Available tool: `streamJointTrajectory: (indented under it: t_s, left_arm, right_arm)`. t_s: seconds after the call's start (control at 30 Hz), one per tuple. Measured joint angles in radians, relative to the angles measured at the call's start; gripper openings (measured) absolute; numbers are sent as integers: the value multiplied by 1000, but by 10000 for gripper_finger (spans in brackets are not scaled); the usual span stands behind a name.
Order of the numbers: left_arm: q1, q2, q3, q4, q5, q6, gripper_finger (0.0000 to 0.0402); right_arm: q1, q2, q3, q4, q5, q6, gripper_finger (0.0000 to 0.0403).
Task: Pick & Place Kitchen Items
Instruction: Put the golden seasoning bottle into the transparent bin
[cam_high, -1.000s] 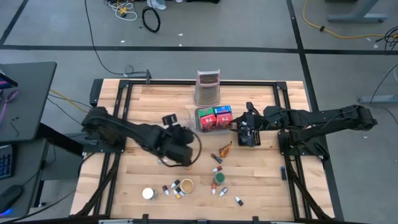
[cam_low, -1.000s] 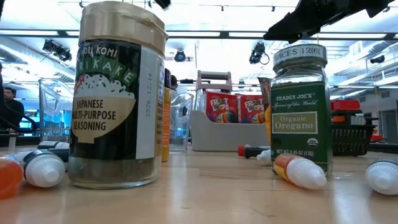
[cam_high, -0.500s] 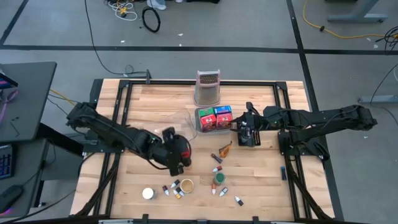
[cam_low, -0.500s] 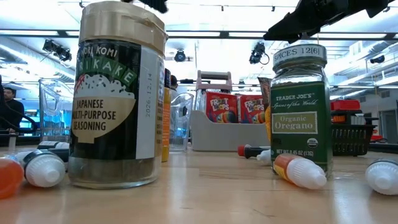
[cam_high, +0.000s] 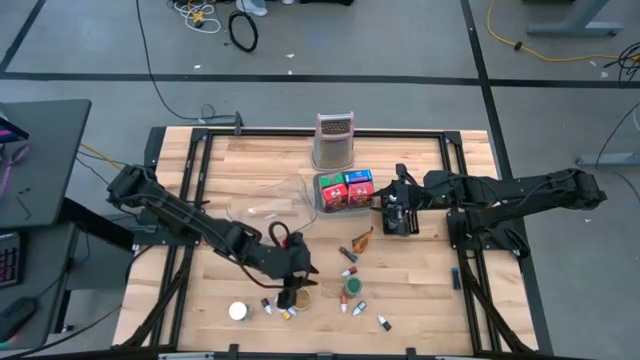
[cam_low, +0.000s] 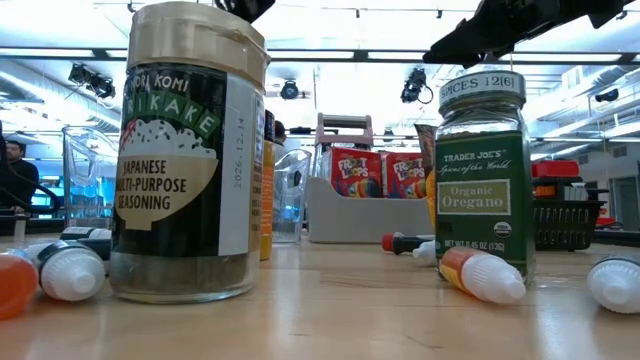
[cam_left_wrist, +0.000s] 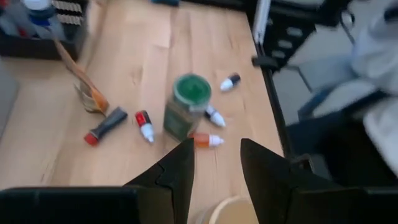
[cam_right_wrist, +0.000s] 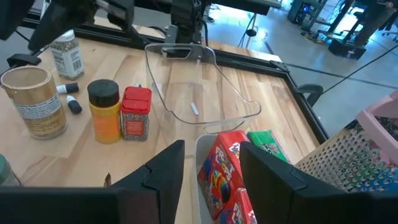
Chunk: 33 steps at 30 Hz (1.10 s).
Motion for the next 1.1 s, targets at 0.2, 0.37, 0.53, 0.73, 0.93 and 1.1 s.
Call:
streamJointTrajectory:
  t_s: [0.2, 0.37, 0.53, 0.73, 0.93, 1.1]
  left_arm:
    - [-3, 14, -13, 11, 15, 18, 141]
    - [-8, 32, -13, 0, -4, -3, 167]
    - [-34, 60, -15, -11, -26, 11, 210]
    - [-83, 91, -12, 6, -66, 17, 251]
    - [-118, 113, -11, 10, -108, -78, 284]
    - [-130, 135, -12, -15, -82, -108, 305]
  right_arm:
    - [0, 0, 0, 0, 0, 0, 165]
    - [0, 0, 0, 0, 0, 0, 165]
    - [0, 1, 0, 0, 0, -7, 165]
    - [0, 11, 0, -3, 0, -7, 165]
    - [0, 23, 0, 5, 0, -7, 165]
    - [0, 29, 0, 1, 0, -7, 165]
